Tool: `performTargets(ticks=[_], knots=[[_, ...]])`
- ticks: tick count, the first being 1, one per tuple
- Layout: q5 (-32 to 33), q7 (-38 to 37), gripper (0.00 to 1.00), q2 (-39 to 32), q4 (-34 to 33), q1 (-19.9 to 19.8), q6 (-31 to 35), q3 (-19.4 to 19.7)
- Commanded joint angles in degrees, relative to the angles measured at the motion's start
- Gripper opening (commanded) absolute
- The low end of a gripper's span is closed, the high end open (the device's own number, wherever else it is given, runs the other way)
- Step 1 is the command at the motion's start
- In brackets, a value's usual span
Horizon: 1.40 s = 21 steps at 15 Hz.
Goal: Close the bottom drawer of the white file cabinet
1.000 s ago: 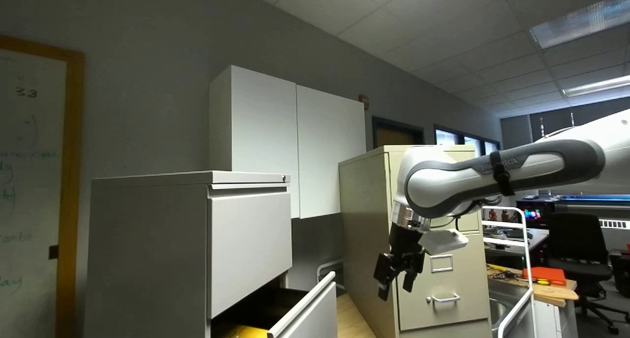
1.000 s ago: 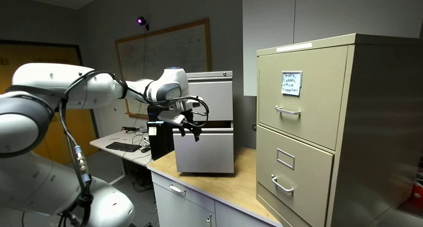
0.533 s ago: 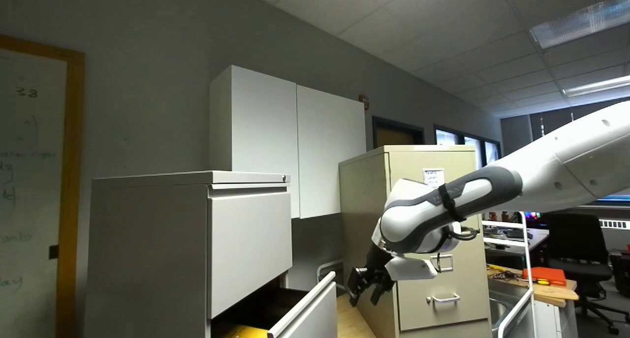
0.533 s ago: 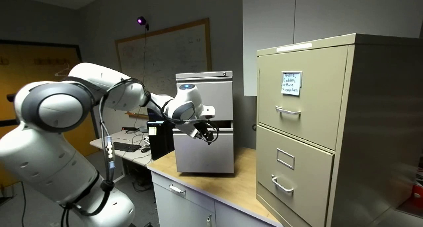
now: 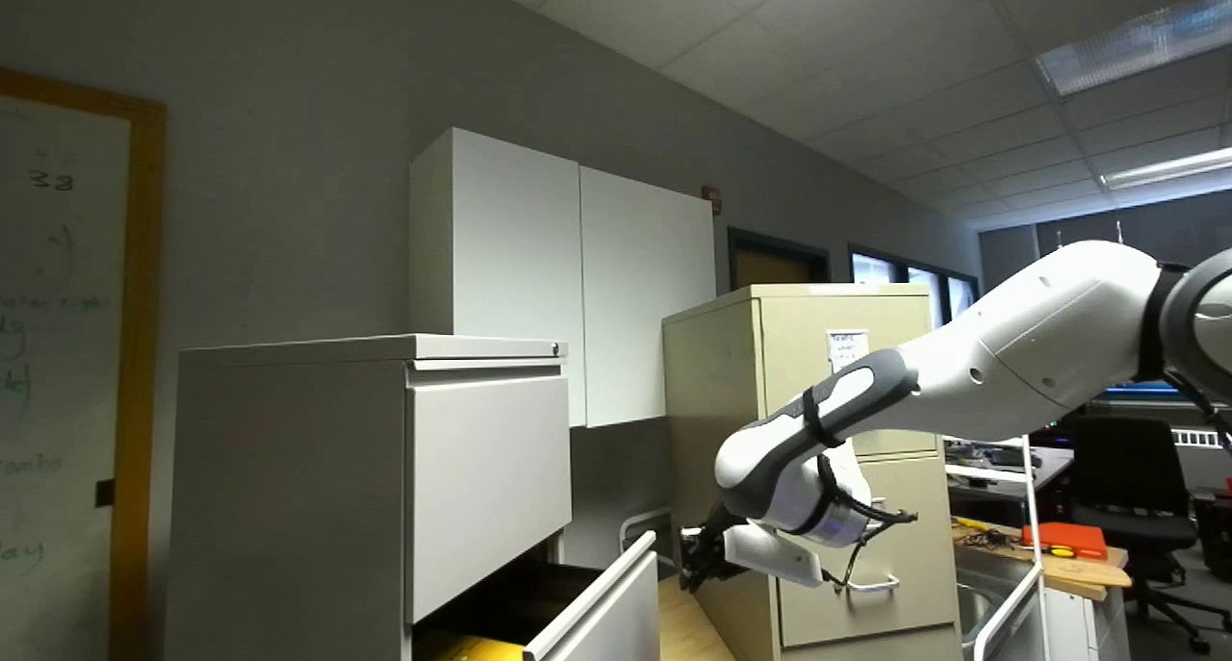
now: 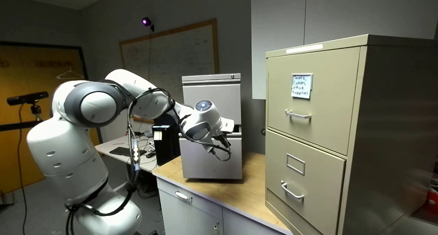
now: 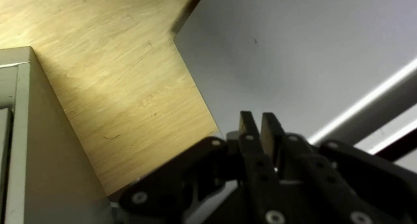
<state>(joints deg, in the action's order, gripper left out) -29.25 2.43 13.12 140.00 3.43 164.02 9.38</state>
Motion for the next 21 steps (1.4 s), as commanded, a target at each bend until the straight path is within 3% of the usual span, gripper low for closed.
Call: performTargets(ticks=[1, 3, 6, 12, 18, 19, 21], knots=[[-14.41, 8.48, 0.00, -4.16, -4.48, 6.73, 3.34, 4.14], [-24.33, 14.53, 0.00, -5.26, -7.65, 11.71, 2.37, 7.59], [-38.72, 24.51, 0.00, -7.73, -13.11, 15.68, -0.54, 11.06], [-63.19, 43.95, 0.00, -15.31, -20.71, 14.75, -11.02, 13.72], [-69.94, 47.56, 0.00, -23.53, -26.76, 14.05, -19.05, 13.65], [-69.48, 46.96, 0.00, -24.71, -28.14, 6.69, -19.18, 5.92], [-68.78, 46.44, 0.00, -27.28, -31.08, 4.49, -19.24, 2.93]])
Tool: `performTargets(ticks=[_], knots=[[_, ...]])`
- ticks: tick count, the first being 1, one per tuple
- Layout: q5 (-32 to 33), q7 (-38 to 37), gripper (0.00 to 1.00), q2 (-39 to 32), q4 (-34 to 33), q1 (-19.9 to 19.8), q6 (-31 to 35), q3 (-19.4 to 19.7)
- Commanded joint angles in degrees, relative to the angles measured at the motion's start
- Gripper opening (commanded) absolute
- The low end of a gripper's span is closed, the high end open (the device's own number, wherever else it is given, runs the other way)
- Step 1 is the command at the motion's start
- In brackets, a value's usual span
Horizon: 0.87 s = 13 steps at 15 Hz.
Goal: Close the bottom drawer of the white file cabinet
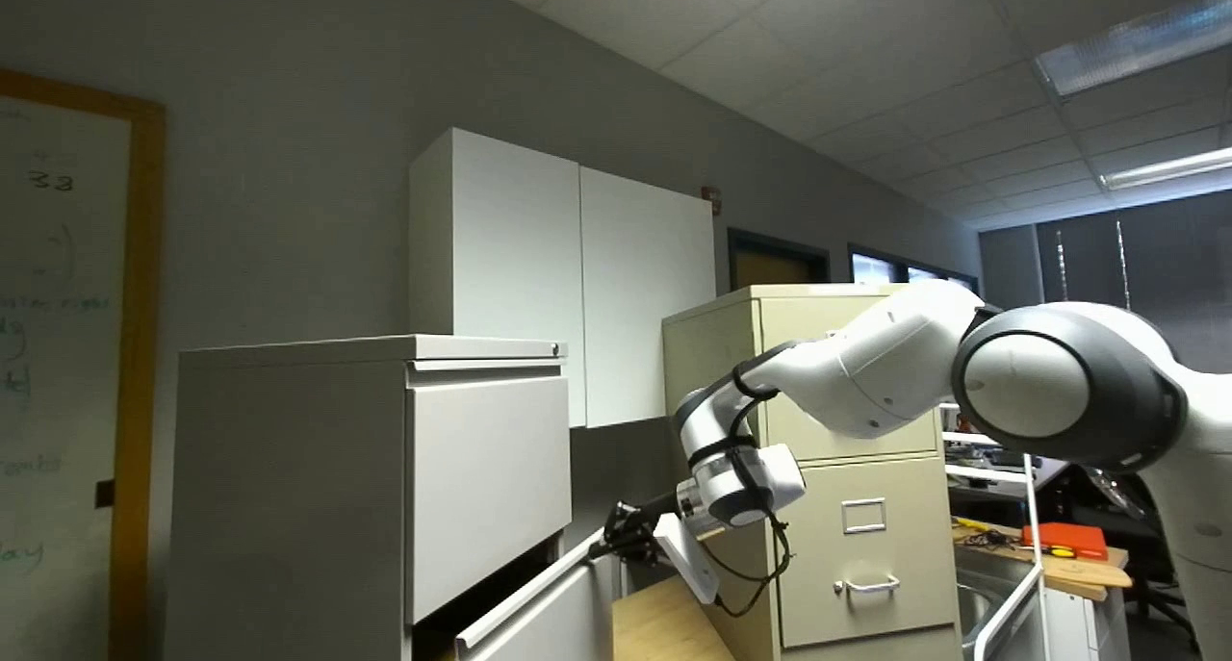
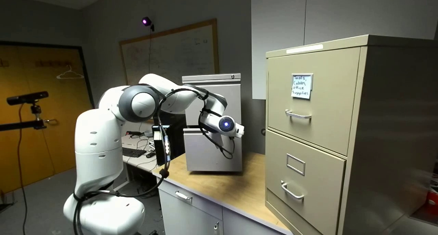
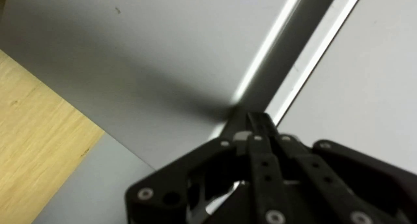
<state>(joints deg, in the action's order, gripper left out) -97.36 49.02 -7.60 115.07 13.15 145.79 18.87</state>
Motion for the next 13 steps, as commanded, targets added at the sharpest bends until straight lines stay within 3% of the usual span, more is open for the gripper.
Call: performTargets(ticks=[1, 6, 13], knots=[[-0.29, -0.45, 0.00, -7.80, -7.57, -6.46, -0.87, -8.39], [1.78, -1.98, 0.00, -13.06, -15.03, -9.09, 0.14, -13.35], [8.92, -6.22, 0.00, -16.02, -20.33, -9.72, 0.76, -15.06]])
